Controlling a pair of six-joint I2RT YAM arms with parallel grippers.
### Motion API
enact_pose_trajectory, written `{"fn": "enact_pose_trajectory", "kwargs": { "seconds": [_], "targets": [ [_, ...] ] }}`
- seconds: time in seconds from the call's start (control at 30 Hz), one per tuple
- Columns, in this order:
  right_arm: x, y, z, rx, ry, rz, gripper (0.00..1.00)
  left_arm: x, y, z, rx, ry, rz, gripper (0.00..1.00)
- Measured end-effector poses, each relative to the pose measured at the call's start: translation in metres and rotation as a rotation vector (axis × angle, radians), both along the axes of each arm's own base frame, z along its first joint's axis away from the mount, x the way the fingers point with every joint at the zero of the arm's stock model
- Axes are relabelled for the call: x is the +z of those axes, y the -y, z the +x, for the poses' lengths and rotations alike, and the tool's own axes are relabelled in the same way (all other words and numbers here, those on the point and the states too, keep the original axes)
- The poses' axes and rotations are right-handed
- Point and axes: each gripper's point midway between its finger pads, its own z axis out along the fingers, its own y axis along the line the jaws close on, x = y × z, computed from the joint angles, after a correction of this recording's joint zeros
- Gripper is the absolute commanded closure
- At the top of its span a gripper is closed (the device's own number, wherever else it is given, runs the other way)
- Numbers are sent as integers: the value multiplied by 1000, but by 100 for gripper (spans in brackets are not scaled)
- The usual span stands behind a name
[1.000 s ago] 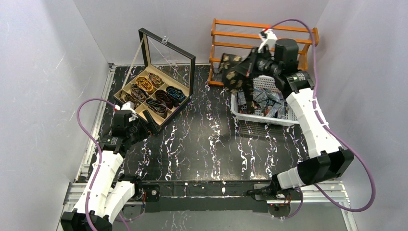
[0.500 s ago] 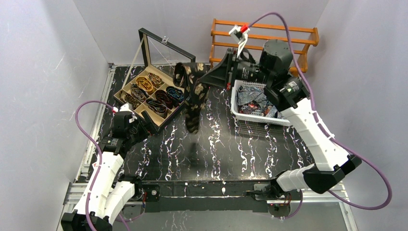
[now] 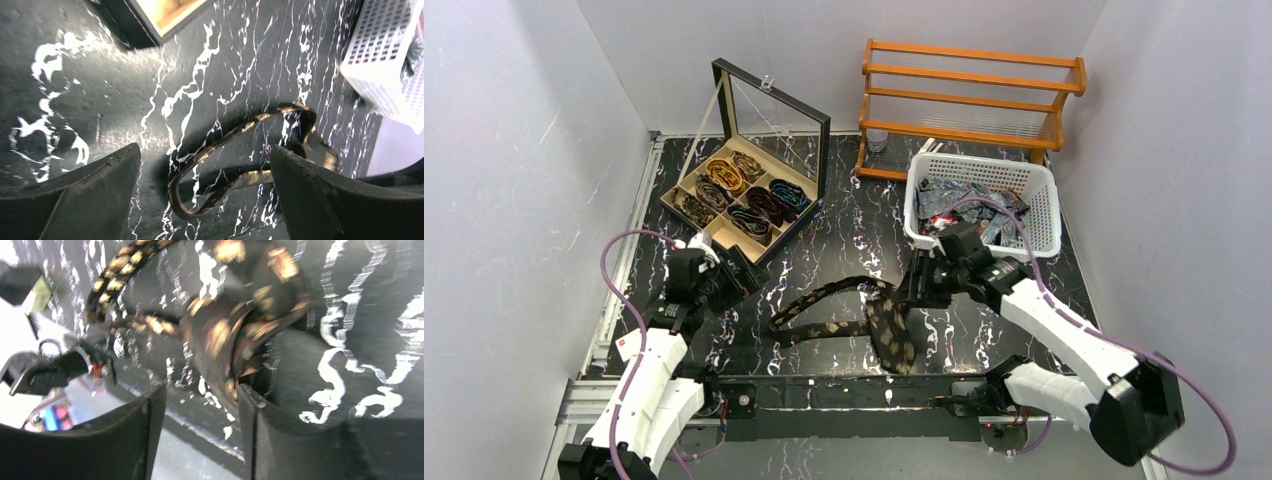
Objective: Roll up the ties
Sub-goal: Place the tie at the center of the board.
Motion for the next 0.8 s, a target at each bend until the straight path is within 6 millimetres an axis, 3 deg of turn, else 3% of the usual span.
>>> {"fn": "enact_pose_trajectory", "kwargs": {
  "seconds": [0.03, 0.13, 0.27, 0.4, 0.53, 0.7, 0.8],
  "targets": [
    [0, 11, 3, -51, 18, -22, 19, -6, 5, -4, -17, -12, -22, 2],
    [-7, 41, 22, -192, 42, -109, 16, -13, 17, -11, -50, -30, -53, 2],
    [-31, 69, 28, -231, -18, -247, 23, -14, 37, -21, -103, -10, -72, 5],
    [-25, 45, 11, -63, -29, -191, 22, -37, 50, -40, -137, -52, -39, 9],
    [-14, 13, -16, 122, 71, -232, 24, -57, 52, -54, -141, -94, 6, 12],
    [3, -29, -49, 342, 327, -348, 25, -62, 49, -52, -109, -88, 43, 18],
    [-6, -50, -59, 432, 431, -483, 25, -69, 44, -51, -90, -108, 75, 25]
  ]
}}
